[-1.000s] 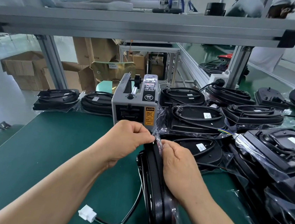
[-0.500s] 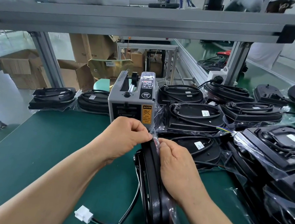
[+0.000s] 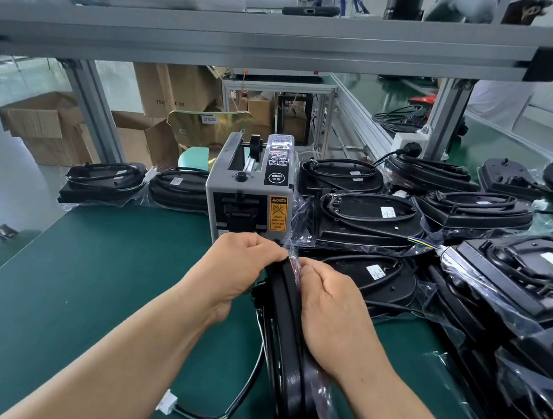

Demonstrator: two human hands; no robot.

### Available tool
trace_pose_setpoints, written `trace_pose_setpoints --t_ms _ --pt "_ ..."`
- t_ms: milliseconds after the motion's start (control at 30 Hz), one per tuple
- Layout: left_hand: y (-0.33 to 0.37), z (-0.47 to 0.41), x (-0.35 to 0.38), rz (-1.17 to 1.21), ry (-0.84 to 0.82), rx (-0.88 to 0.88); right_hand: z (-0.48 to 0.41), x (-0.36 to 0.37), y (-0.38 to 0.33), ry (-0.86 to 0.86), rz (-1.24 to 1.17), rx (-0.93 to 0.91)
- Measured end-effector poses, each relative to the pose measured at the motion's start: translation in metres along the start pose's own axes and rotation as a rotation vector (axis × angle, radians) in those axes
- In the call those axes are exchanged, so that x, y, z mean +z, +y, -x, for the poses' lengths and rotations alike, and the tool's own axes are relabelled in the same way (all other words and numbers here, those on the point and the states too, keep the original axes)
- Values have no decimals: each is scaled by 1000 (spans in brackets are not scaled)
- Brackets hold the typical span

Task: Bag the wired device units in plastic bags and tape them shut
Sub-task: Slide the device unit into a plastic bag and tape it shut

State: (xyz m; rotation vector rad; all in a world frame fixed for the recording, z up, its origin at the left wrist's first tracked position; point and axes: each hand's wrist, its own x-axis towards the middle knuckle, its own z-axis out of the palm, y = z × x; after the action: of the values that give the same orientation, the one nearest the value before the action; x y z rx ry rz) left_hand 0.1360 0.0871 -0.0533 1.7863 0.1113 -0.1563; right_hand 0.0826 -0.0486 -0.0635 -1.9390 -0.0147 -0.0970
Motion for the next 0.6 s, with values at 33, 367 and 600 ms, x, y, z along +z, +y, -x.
trace_pose_setpoints --t_ms 33,367,600 --pt "-1 1 3 38 5 -24 0 0 1 4 -11 6" --pt "-7 14 4 150 0 -55 1 -2 0 -1 83 -32" --pt "-3 35 4 128 53 81 8 -7 -10 -157 149 131"
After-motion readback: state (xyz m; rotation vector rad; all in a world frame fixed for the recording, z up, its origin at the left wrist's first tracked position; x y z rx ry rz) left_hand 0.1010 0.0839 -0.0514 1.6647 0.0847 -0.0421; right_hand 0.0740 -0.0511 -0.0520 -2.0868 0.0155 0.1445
